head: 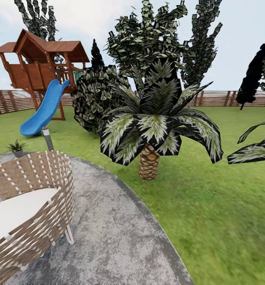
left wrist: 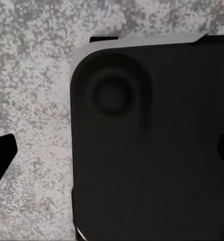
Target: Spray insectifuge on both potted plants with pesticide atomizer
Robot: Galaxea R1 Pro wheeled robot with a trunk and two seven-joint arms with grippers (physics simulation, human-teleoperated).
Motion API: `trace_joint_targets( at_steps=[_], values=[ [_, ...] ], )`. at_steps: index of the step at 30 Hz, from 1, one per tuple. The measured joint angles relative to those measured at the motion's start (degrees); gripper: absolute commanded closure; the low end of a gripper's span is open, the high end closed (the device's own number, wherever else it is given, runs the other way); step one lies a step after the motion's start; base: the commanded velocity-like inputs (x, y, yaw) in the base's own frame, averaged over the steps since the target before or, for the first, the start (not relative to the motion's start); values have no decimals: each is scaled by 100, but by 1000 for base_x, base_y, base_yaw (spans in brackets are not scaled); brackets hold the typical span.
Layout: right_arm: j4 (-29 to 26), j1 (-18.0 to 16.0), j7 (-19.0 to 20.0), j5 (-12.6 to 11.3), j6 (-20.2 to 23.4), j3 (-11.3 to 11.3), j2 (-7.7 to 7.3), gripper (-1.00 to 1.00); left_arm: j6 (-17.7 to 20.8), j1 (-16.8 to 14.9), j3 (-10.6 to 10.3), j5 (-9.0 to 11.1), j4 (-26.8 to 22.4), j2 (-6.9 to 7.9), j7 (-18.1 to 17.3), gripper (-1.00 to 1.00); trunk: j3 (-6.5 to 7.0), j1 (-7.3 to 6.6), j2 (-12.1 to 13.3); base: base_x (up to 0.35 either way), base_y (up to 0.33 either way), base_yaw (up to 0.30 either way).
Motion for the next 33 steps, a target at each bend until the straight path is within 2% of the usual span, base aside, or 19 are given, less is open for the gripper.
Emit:
trace_joint_targets(
  at_steps=[1,2,18,26,33],
  values=[
    [1,0,0,0,0,0,-1,-100,-32,0,-1,2,0,-9,0,-100,-4,0,0,0,0,257],
    [2,0,-1,1,0,0,-1,-100,-310,0,-3,0,0,-13,0,-100,-8,0,0,0,0,258],
    [7,0,-3,6,0,8,-10,-100,-338,0,-14,34,-8,41,-26,-100,-74,0,0,0,0,258],
    [7,0,-3,6,0,8,-11,-100,-344,0,-54,-20,-9,50,-47,-100,-107,0,0,-3,0,258],
    [3,0,-6,10,-8,9,-17,-100,-347,0,-37,-15,-19,57,-26,-100,-137,3,0,-252,20,257]
  ],
)
